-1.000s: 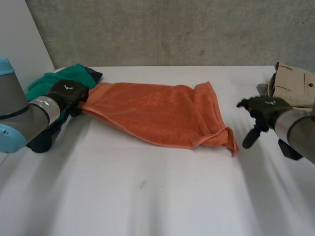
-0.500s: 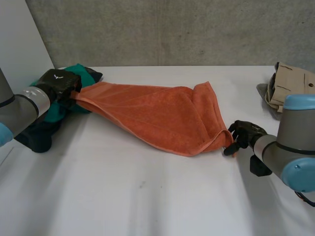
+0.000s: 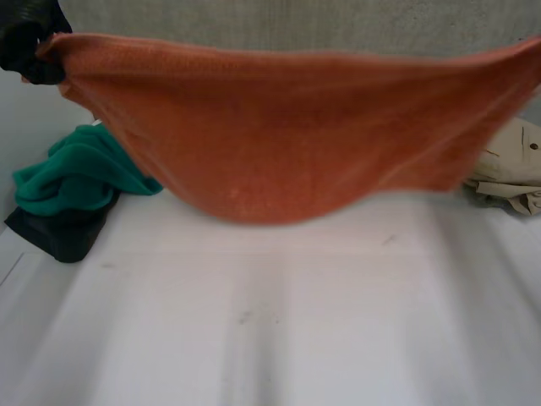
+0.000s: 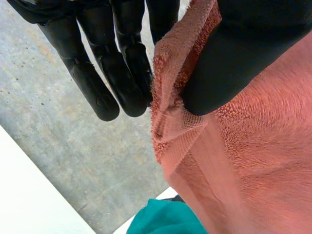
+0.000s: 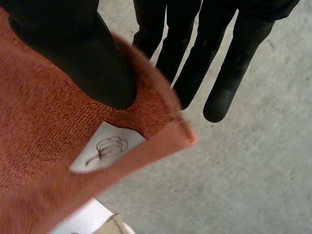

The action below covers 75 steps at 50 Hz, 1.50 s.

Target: Fold the laundry.

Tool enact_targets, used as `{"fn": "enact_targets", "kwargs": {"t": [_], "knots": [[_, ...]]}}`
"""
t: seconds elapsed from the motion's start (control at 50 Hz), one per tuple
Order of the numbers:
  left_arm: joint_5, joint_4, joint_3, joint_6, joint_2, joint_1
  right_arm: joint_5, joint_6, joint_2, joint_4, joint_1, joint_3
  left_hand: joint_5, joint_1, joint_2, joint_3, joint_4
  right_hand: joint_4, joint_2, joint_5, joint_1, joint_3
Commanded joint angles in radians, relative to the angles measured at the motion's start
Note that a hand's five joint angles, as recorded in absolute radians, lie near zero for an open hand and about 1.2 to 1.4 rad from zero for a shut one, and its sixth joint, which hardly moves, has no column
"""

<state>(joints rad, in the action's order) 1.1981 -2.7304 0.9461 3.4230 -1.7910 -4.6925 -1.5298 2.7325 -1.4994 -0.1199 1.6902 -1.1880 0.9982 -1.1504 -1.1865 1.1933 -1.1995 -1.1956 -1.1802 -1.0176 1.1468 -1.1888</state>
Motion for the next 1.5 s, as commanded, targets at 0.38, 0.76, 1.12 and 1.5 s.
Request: {"fn": "enact_targets", "kwargs": {"t": [0.38, 0.76, 1.12, 1.5], "knots": [[0.069, 0.095, -0.814, 0.058, -0.622, 0.130, -0.157, -0.039, 0.643, 0.173, 0.111, 0.626, 0.223, -0.246, -0.210, 0.203, -0.197, -0.201, -0.216, -0.204, 0.249, -0.207], [0.205, -0.341, -0.709, -0.317, -0.551, 0.126, -0.167, 0.076, 0.622, 0.510, 0.129, 0.601, 0.223, -0.246, -0.210, 0.203, -0.197, -0.201, -0.216, -0.204, 0.249, -0.207], [0.054, -0.304, -0.017, -0.096, -0.530, 0.075, 0.033, 0.030, 0.595, 0.223, 0.069, 0.129, 0.223, -0.246, -0.210, 0.203, -0.197, -0.201, -0.216, -0.204, 0.249, -0.207], [-0.055, 0.197, 0.583, 0.675, -0.165, -0.098, 0.091, -0.658, 0.145, -0.308, -0.110, -0.430, 0.223, -0.246, -0.210, 0.203, -0.197, -0.201, -0.216, -0.204, 0.249, -0.207]]}}
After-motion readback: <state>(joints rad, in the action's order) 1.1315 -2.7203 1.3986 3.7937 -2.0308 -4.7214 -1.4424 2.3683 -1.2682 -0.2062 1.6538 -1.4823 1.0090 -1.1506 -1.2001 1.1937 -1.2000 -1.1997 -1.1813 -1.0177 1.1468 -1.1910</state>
